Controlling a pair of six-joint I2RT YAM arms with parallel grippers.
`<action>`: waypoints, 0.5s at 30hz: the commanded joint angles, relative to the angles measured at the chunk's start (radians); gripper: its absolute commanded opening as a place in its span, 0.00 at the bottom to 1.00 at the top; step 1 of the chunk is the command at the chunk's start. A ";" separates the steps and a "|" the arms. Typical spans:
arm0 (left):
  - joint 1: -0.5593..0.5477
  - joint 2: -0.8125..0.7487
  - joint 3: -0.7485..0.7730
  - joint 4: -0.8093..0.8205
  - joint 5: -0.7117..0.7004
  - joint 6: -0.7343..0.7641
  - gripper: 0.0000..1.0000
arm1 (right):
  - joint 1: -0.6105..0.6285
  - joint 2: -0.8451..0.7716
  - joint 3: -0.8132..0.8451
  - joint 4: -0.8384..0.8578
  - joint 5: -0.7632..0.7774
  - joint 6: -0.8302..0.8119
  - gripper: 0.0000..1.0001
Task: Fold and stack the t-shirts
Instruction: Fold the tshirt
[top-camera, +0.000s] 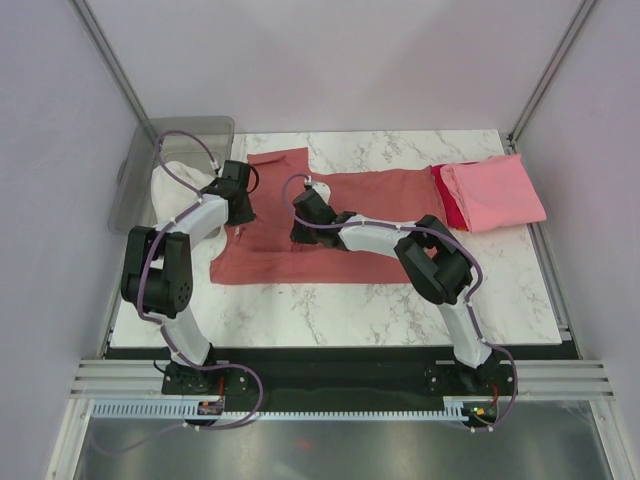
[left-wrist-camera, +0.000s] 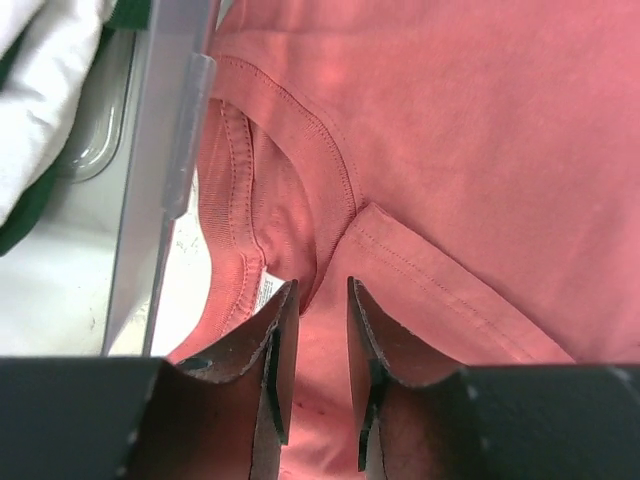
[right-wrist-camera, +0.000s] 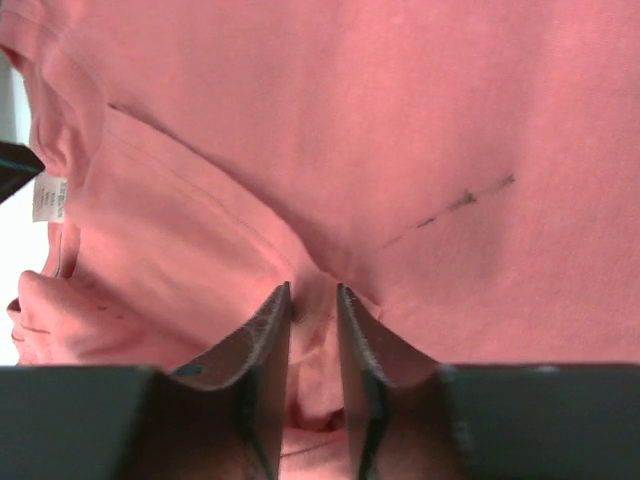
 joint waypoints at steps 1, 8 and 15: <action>-0.003 -0.051 -0.006 0.012 -0.028 0.020 0.33 | 0.009 -0.056 0.002 0.001 0.024 -0.017 0.30; -0.003 -0.036 -0.006 0.015 -0.008 0.023 0.40 | 0.011 -0.036 0.024 -0.003 0.004 -0.017 0.06; -0.003 -0.023 -0.006 0.018 0.029 0.035 0.37 | 0.011 -0.065 0.016 -0.003 0.018 -0.021 0.00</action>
